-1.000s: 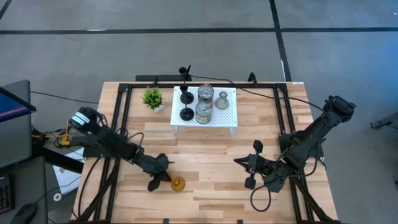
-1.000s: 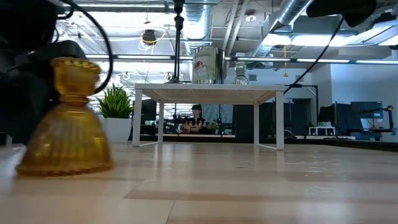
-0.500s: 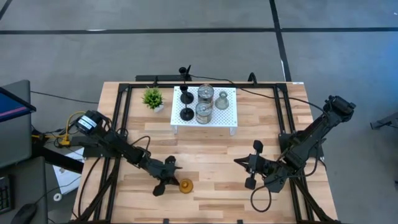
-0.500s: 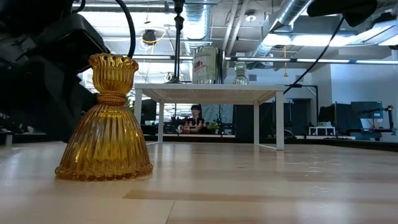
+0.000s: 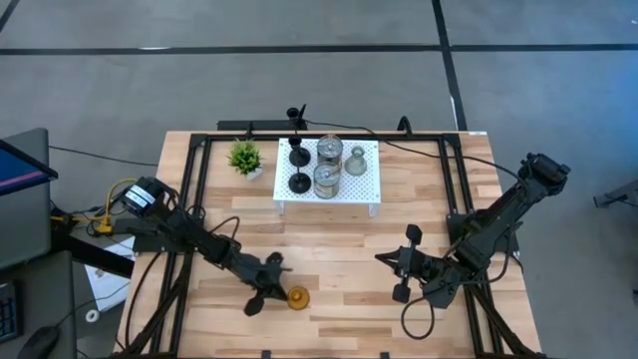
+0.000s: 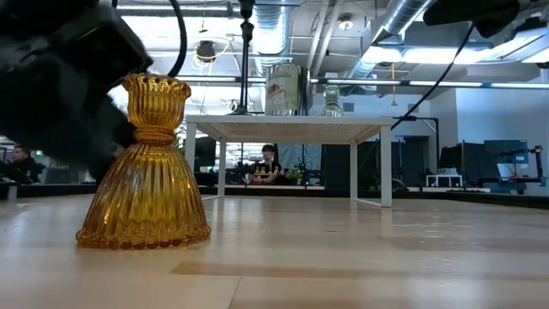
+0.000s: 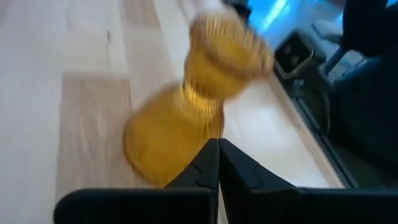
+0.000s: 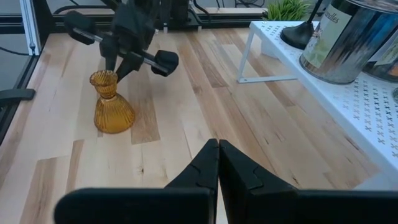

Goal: Pick & Place candle stick holders
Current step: Align the orange glass candle holder with the other green glass candle holder on the shelf

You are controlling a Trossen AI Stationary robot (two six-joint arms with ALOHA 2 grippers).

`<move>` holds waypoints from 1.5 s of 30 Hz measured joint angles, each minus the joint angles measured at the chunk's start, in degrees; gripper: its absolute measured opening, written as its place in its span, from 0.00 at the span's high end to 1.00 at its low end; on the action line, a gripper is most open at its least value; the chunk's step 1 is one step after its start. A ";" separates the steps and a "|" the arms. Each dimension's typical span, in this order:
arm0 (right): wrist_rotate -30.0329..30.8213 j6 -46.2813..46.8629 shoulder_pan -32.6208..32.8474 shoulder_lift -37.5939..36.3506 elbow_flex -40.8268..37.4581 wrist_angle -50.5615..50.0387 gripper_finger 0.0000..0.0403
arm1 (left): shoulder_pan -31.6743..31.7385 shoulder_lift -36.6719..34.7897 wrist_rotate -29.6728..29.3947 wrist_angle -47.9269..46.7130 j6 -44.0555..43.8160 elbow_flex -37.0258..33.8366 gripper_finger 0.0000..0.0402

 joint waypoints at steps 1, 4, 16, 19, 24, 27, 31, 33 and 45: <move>-0.03 -0.01 0.00 0.00 0.00 0.00 1.00 | 0.02 0.00 -0.29 1.08 0.46 0.00 0.99; -0.09 -0.01 0.00 0.00 0.00 0.02 1.00 | 0.16 0.00 -0.25 1.58 0.69 0.89 0.99; -0.17 0.13 0.00 0.00 -0.02 0.32 1.00 | 3.17 8.11 0.09 1.72 6.32 9.62 0.99; -0.24 0.14 0.00 0.00 -0.02 0.52 1.00 | 5.14 9.99 1.92 1.81 8.66 12.15 0.99; -0.35 0.14 0.04 0.00 -0.02 1.44 1.00 | 9.48 13.05 7.47 1.81 11.90 15.64 0.99; -0.35 0.16 0.04 0.00 -0.02 1.82 1.00 | 12.28 14.71 10.45 1.79 13.24 17.54 0.99; -0.35 0.16 0.04 0.00 -0.02 2.05 1.00 | 15.25 15.90 13.69 1.73 16.10 19.92 0.99; -0.34 0.16 0.04 0.00 -0.02 2.08 1.00 | 16.48 15.91 15.26 1.79 17.89 20.93 0.99; -0.33 0.60 0.10 0.02 -0.02 1.97 1.00 | 18.93 13.81 18.62 -0.49 20.93 23.12 0.99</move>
